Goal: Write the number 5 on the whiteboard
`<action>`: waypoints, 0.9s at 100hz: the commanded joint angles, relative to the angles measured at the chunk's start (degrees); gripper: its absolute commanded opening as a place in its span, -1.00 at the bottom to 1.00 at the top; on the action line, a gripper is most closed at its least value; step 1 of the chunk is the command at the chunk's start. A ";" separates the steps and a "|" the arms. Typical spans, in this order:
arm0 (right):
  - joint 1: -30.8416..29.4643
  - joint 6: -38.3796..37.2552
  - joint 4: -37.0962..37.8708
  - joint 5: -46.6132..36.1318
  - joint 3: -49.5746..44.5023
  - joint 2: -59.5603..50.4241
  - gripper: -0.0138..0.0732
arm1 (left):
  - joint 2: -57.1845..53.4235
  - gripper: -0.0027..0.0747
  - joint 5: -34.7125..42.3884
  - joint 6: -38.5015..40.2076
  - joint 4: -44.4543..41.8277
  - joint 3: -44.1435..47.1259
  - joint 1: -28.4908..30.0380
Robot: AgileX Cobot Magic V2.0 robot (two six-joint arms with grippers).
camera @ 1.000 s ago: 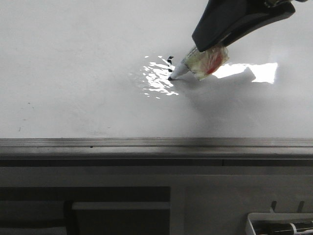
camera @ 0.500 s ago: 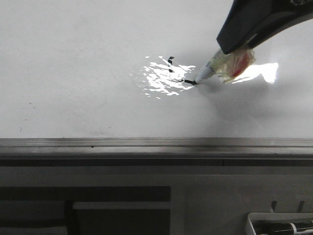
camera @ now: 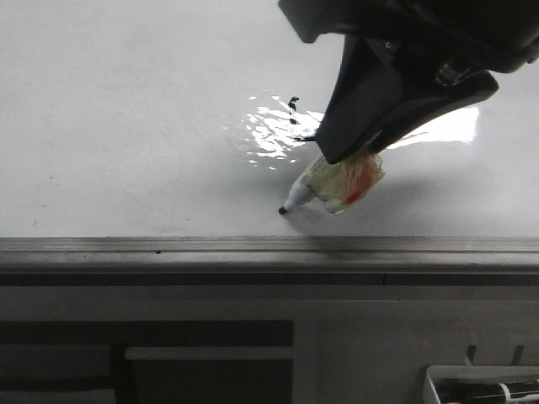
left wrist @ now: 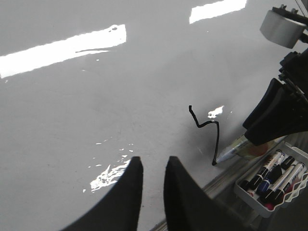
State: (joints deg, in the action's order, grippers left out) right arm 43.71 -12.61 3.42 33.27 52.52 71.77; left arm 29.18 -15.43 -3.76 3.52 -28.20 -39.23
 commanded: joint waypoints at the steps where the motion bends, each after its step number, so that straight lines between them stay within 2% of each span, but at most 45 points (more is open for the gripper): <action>1: -0.07 0.38 2.74 -3.75 2.89 -1.91 -0.77 | 0.16 -0.69 4.85 0.57 0.50 -1.61 0.21; 16: 0.14 0.49 5.51 -5.46 4.24 -7.44 -0.77 | 0.16 -0.69 4.85 0.57 0.50 -1.61 0.21; 30: -1.05 0.49 9.22 -6.35 4.24 -8.08 -0.77 | 0.39 -0.69 4.85 0.57 0.50 -1.61 0.21; 44: -2.93 0.49 9.23 -7.14 4.24 -6.13 -0.77 | 0.39 -0.69 4.88 0.57 0.40 -1.61 0.21; 67: -2.92 0.49 9.12 -9.88 4.24 -3.61 -0.77 | 0.39 -0.69 4.88 0.57 0.40 -1.61 0.21; 90: -2.92 0.49 9.12 -9.28 4.24 -2.14 -0.77 | 0.39 -0.69 4.88 0.57 0.40 -1.61 0.21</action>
State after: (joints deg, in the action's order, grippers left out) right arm 41.15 -12.61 11.49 27.19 54.96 69.88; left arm 29.18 -15.43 -3.76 3.52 -28.20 -39.23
